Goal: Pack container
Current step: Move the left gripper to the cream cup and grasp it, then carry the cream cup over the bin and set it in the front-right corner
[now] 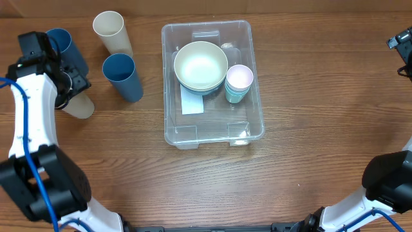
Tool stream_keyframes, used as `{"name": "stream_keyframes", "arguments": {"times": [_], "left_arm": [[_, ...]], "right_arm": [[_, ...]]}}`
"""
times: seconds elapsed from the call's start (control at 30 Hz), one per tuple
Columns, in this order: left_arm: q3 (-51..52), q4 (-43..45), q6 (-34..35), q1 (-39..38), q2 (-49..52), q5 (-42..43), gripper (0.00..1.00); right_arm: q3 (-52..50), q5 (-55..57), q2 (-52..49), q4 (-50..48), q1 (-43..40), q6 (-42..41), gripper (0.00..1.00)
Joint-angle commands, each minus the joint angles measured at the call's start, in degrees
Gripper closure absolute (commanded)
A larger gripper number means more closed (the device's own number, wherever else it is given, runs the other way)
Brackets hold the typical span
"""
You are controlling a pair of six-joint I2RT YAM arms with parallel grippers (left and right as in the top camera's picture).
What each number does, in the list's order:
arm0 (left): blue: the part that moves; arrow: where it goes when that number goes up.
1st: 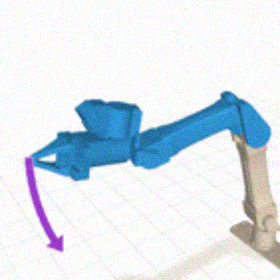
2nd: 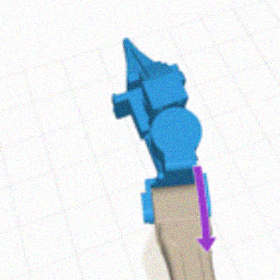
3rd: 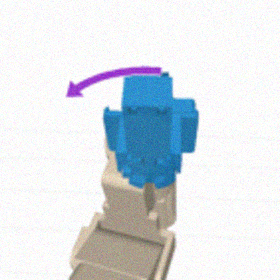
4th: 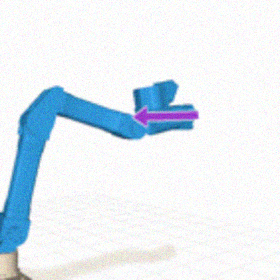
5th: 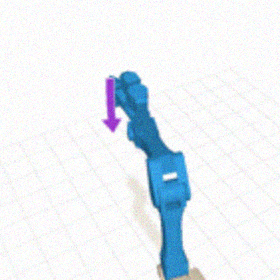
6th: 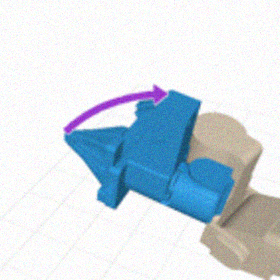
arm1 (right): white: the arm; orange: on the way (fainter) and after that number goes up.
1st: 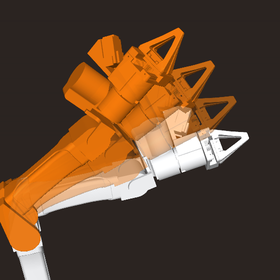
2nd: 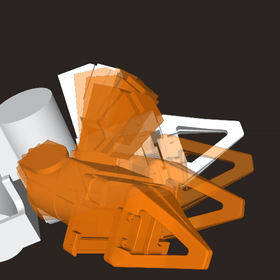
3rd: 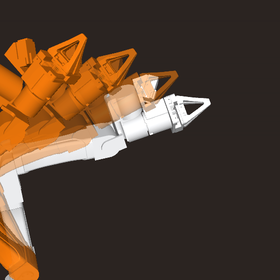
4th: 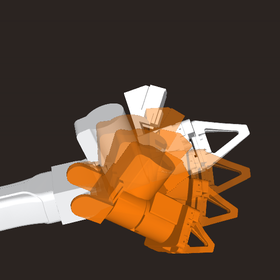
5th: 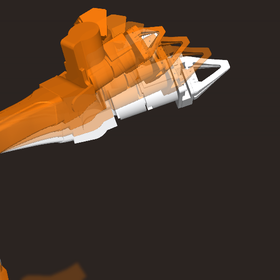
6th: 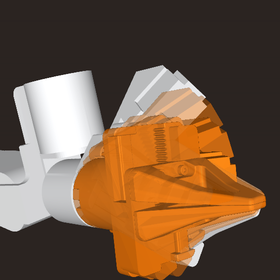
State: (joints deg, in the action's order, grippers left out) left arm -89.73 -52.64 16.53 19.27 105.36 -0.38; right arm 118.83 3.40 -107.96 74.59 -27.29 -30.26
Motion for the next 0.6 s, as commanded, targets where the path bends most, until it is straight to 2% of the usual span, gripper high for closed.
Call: {"name": "stream_keyframes", "arguments": {"times": [0.0,0.13,0.2,0.33,0.57], "left_arm": [[-0.96,0.42,-0.04,-0.15,3.98,1.95,0.67],[-1.95,-0.13,-0.07,-0.26,3.58,2.12,0.89],[-3.67,-1.62,-0.81,-0.28,3.52,3.52,0.96],[-12.26,-8.46,-3.04,-2.12,3.48,5.35,0.96],[-36.37,-26.18,-7.56,-9.64,3.08,4.72,0.96]], "right_arm": [[1.2,0.39,1.44,-0.31,-0.11,-0.44,0.0],[1.2,0.39,1.44,-0.31,-0.11,-0.44,0.0],[1.2,0.42,1.44,-0.31,-0.11,-0.44,0.0],[1.2,0.39,1.44,-0.31,-0.11,-0.44,0.0],[1.2,0.39,1.44,-0.31,-0.11,-0.44,0.0]]}}
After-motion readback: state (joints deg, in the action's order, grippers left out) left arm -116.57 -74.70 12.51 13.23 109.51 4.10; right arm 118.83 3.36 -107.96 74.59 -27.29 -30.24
